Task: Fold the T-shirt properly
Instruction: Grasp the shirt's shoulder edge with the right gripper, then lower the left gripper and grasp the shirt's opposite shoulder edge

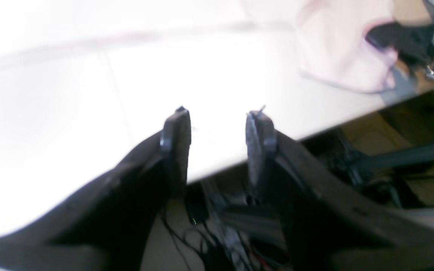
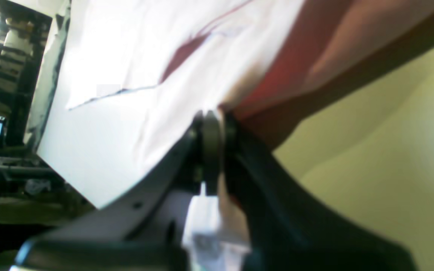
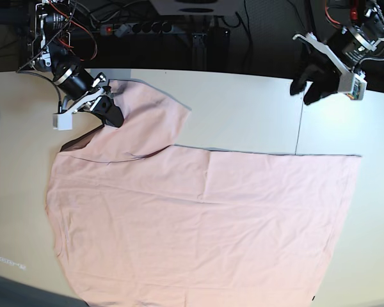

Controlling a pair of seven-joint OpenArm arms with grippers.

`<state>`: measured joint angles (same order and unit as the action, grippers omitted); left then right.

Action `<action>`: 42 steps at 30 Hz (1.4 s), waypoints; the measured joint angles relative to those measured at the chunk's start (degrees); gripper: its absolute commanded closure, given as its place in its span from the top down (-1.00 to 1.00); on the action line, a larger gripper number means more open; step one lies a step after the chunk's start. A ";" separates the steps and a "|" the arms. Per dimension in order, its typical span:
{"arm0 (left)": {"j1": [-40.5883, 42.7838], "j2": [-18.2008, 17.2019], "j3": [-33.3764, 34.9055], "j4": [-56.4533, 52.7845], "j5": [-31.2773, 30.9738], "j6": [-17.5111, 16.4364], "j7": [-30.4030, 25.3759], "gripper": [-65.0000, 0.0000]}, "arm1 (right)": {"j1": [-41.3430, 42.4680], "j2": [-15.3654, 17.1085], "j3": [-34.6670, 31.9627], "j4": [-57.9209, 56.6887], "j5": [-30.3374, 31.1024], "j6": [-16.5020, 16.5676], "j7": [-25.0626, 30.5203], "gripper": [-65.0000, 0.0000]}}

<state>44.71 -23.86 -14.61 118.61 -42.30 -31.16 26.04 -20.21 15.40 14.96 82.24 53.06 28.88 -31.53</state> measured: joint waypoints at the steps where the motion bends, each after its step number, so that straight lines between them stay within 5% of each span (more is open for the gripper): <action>1: -1.42 -0.33 -0.55 -0.90 -1.66 0.81 0.39 -0.17 | 0.00 0.00 0.00 0.00 0.00 0.02 0.02 -1.00; 15: -27.65 -5.09 -0.72 -35.89 -13.11 2.84 8.28 -0.16 | 0.04 0.50 -0.13 0.00 -0.57 0.09 0.00 -1.00; 26: -40.57 -15.10 -0.79 -50.53 -12.63 2.80 9.70 -0.11 | 0.04 0.48 -0.13 0.00 -0.81 0.11 0.00 -0.88; 36: -48.61 -15.26 1.66 -65.33 -12.94 -0.79 11.50 -0.11 | 0.04 0.48 -0.15 0.00 -0.83 0.11 0.04 -1.00; 42: -54.31 -15.85 9.81 -66.47 -11.82 -0.96 14.73 -0.11 | 0.02 0.48 -0.15 0.00 -0.83 0.13 0.02 -1.00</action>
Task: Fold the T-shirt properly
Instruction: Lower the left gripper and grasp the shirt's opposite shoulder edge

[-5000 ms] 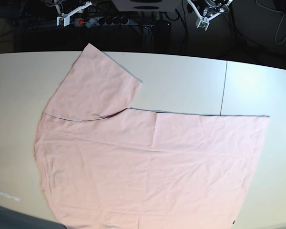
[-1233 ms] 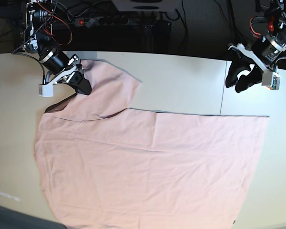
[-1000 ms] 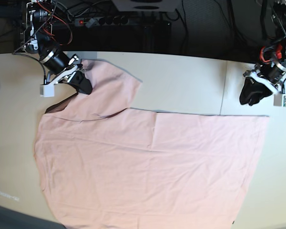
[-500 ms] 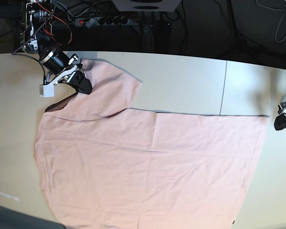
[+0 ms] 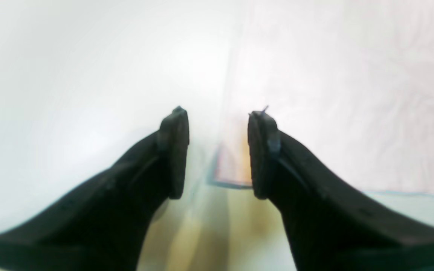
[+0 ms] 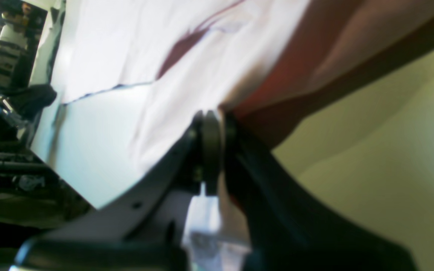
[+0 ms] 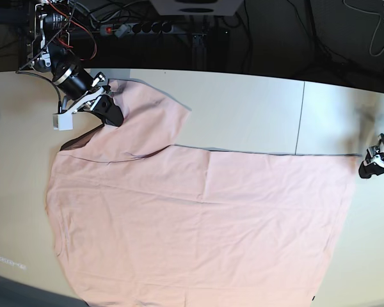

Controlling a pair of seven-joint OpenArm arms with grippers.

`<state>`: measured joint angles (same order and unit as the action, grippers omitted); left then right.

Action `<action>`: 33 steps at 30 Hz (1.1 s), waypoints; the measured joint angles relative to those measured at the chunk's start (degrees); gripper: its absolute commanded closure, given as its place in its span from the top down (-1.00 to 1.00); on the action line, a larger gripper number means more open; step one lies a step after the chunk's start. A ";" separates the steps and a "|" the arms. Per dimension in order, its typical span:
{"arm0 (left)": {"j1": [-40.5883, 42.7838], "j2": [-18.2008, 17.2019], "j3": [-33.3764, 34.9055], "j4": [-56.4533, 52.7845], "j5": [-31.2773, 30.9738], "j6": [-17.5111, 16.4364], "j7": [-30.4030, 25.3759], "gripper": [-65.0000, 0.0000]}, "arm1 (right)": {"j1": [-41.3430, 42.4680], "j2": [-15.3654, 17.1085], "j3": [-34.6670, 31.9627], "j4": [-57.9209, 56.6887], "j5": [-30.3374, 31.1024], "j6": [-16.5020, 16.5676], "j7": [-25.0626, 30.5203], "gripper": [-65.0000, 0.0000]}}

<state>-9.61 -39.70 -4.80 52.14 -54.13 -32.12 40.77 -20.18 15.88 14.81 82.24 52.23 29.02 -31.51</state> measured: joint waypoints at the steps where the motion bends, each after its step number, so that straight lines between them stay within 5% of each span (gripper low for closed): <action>1: -0.76 0.04 1.53 0.00 -0.09 -0.04 1.07 -0.11 | 0.02 0.00 0.02 0.00 -0.02 0.00 0.00 -1.00; 27: -3.28 0.00 12.90 -0.39 2.14 -0.50 0.11 -0.12 | 0.02 0.00 0.00 0.00 0.00 -0.02 0.00 -1.00; 33: -3.08 0.22 13.16 -0.46 -0.66 -5.55 1.38 -0.58 | 0.02 0.00 0.00 0.00 0.28 0.00 -0.02 -1.00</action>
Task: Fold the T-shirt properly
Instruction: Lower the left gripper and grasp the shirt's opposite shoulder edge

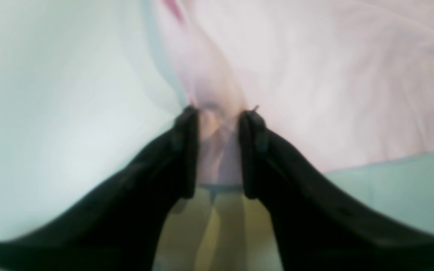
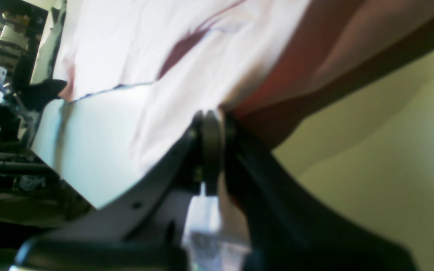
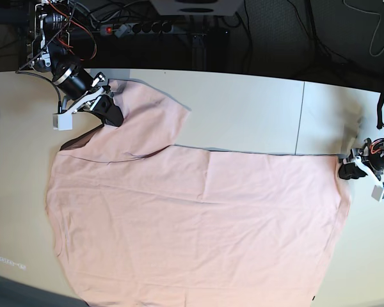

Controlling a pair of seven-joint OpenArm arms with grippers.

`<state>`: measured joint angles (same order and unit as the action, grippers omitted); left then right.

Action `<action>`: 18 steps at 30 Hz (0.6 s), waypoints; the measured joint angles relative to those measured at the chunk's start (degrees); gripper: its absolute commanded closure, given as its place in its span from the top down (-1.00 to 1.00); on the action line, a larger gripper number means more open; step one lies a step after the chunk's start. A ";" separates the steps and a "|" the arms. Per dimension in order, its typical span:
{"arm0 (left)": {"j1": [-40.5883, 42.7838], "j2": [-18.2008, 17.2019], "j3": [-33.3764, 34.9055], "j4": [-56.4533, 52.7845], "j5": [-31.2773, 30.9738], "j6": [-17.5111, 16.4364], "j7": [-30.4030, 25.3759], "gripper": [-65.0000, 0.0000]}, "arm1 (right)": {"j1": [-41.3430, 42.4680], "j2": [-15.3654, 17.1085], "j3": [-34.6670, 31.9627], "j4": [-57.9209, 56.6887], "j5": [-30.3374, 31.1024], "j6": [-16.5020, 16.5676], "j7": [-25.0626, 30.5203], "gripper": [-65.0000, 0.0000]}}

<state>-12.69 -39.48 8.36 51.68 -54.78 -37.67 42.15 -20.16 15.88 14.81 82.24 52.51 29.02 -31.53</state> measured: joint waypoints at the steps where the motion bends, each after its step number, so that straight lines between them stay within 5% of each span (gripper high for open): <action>1: 0.26 0.17 0.07 0.00 -0.74 -0.42 -0.11 -0.70 | 0.00 0.00 0.00 -0.02 0.31 0.00 0.07 -1.00; 4: 0.46 0.39 0.26 -0.11 -1.33 -0.57 -1.27 -1.00 | -0.15 0.00 0.00 -0.02 0.57 0.02 1.66 -1.00; 12: 1.11 0.59 0.59 -0.35 -0.17 -0.92 -7.85 -1.00 | 0.02 0.66 0.28 -0.52 -0.68 0.02 2.99 -1.00; 18: 1.05 0.59 0.57 -0.37 -0.35 -0.90 -7.04 -1.00 | 0.02 0.63 0.28 -0.57 -0.74 0.02 2.99 -1.00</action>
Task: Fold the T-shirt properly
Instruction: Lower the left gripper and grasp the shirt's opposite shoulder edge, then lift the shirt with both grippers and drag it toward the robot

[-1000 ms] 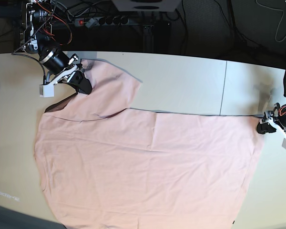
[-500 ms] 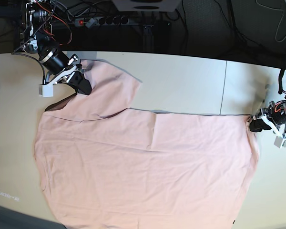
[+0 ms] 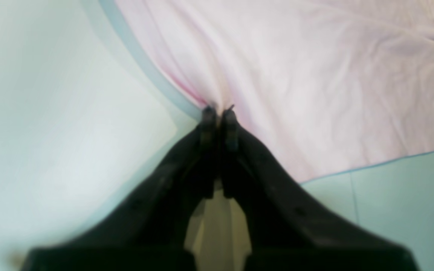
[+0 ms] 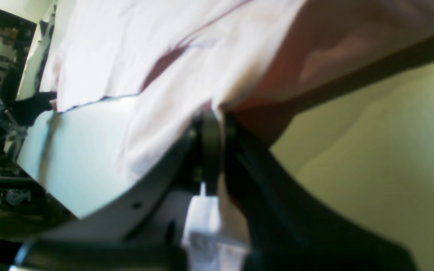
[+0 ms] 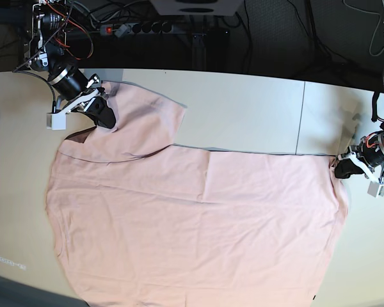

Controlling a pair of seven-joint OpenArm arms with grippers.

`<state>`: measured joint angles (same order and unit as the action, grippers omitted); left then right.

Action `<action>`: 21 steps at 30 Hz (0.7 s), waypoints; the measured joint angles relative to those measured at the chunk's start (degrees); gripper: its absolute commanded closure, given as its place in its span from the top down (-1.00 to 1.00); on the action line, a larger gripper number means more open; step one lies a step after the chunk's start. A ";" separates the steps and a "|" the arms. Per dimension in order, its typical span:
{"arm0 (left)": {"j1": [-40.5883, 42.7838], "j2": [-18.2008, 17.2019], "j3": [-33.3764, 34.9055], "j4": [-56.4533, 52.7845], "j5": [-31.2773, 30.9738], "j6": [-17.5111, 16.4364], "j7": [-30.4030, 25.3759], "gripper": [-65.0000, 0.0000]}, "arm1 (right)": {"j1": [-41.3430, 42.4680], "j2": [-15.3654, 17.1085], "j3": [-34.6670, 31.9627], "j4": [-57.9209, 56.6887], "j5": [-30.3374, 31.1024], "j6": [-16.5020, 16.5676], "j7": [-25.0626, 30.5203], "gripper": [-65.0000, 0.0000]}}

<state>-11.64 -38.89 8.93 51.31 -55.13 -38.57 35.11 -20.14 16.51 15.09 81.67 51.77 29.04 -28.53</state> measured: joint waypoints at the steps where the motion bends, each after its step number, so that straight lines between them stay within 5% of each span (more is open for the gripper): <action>1: -0.07 0.00 0.00 0.00 -0.04 0.00 0.42 -1.00 | 0.00 0.00 0.00 0.00 0.00 0.00 -0.17 -1.00; 7: -0.17 -0.04 0.00 0.02 -4.20 0.00 3.41 -1.00 | 0.48 0.00 0.42 0.26 -0.02 0.02 -2.25 -1.00; 16: -0.63 -2.25 -2.84 2.64 -14.58 -0.02 18.36 -1.00 | -0.33 -0.02 6.19 8.50 0.52 -0.07 -12.44 -1.00; 21: -0.61 -2.29 -2.86 7.32 -23.52 -0.07 25.70 -1.00 | 0.24 0.48 9.97 12.98 3.50 -0.07 -13.27 -1.00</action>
<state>-12.25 -41.19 6.07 58.63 -78.65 -38.63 60.82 -19.90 16.99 25.06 94.65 55.27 28.97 -41.80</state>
